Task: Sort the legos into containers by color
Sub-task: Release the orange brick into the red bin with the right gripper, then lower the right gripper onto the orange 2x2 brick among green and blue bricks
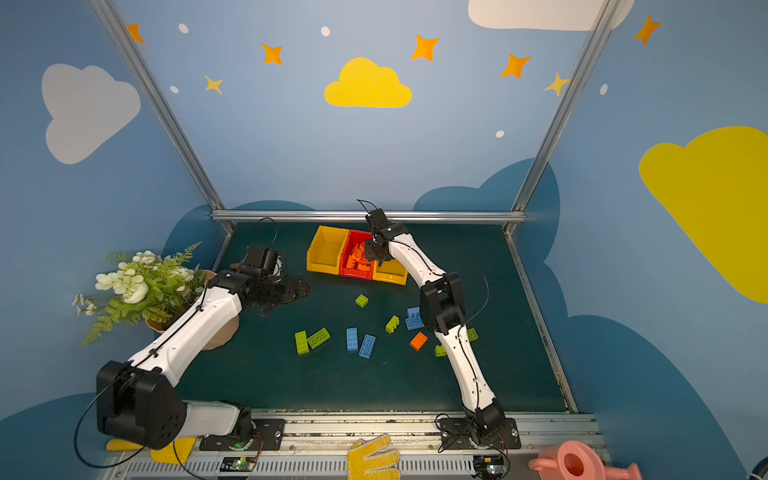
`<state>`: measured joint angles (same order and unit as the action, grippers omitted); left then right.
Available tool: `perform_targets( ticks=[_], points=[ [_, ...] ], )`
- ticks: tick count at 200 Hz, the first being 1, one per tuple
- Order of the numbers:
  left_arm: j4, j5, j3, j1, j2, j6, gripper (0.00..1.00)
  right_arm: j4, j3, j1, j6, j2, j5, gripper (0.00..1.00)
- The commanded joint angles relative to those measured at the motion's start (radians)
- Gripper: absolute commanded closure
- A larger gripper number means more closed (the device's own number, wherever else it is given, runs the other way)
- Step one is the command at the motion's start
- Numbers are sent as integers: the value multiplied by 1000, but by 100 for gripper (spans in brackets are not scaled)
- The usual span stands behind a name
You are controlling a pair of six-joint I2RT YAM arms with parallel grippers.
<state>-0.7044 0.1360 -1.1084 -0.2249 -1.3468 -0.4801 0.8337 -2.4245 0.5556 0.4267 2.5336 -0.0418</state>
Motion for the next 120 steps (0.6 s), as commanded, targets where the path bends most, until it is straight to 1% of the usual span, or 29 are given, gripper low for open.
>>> perform_targets(
  ticks=[1, 4, 19, 21, 30, 41, 60, 120],
  points=[
    [-11, -33, 41, 2, 59, -18, 0, 36, 16, 1, 17, 8, -13, 62],
    [-9, -33, 48, 2, 66, -18, 0, 36, 19, 1, 18, 9, -14, 63],
    [2, -33, 68, 2, 92, -19, 0, 39, 41, 1, 18, -1, -15, 75],
    [2, -32, 69, 2, 95, -21, 0, 39, 48, 2, 18, -4, -15, 78],
    [2, -32, 76, 2, 104, -23, 0, 42, 67, 1, 17, -16, -15, 85],
    [-1, -30, 79, 2, 111, -27, 0, 41, 101, 1, 18, -36, -12, 92],
    [-4, -21, 86, 2, 119, -40, 0, 31, 174, 3, 29, -78, -12, 94],
    [15, 43, 136, 3, 152, -64, 0, -33, 440, 33, 83, -216, -36, 93]
  ],
)
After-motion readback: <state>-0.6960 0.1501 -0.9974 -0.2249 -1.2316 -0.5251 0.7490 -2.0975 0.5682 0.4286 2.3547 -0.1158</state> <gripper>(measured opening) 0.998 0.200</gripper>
